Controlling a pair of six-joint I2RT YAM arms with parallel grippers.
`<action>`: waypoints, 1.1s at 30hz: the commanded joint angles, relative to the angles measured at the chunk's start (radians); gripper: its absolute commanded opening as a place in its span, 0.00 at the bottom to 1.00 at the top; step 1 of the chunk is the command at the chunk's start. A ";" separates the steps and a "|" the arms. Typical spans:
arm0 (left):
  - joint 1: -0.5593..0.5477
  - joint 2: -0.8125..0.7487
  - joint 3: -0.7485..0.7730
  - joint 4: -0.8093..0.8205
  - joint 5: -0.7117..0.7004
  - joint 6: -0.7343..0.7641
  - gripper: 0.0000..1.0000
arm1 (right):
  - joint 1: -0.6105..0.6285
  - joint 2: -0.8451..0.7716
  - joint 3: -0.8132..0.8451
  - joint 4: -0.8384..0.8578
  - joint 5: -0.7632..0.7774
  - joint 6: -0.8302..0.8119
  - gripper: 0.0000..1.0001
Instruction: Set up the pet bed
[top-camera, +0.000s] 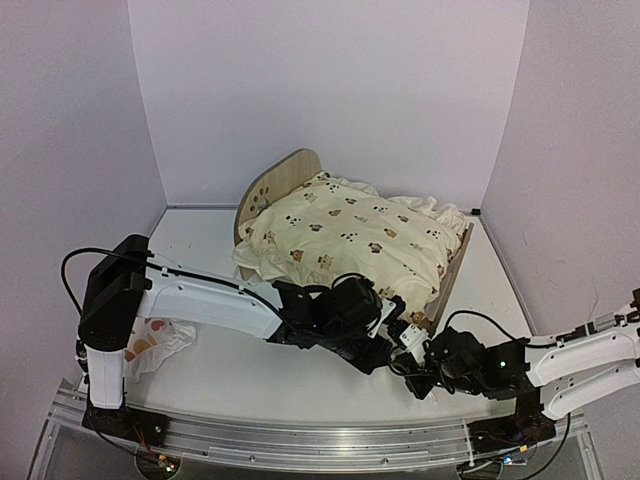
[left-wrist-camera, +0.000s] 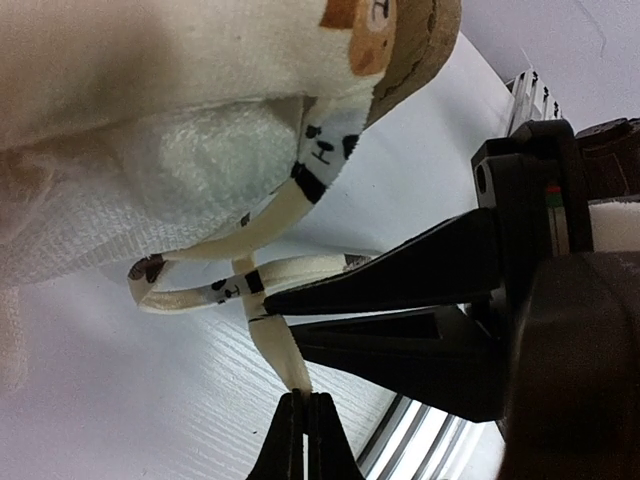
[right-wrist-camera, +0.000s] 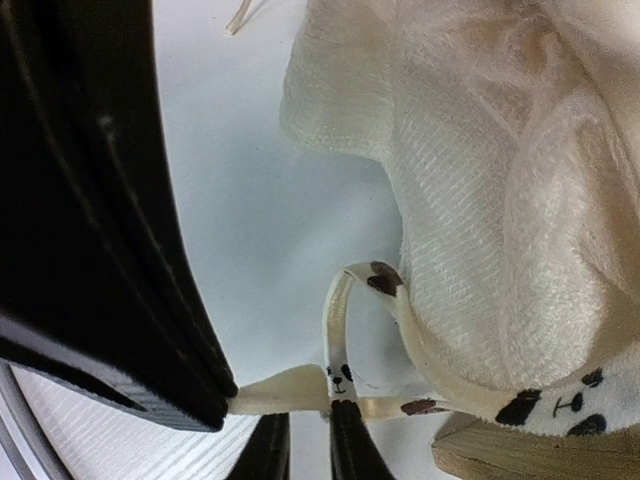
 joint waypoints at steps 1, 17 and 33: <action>0.007 0.000 0.021 0.034 0.009 0.005 0.00 | 0.004 0.003 -0.015 0.063 0.010 0.019 0.06; 0.099 -0.159 -0.348 0.442 -0.009 0.013 0.55 | 0.004 -0.041 -0.026 -0.053 0.101 0.226 0.00; 0.144 0.032 -0.371 0.809 0.300 0.231 0.51 | 0.003 -0.090 -0.022 -0.120 0.112 0.374 0.00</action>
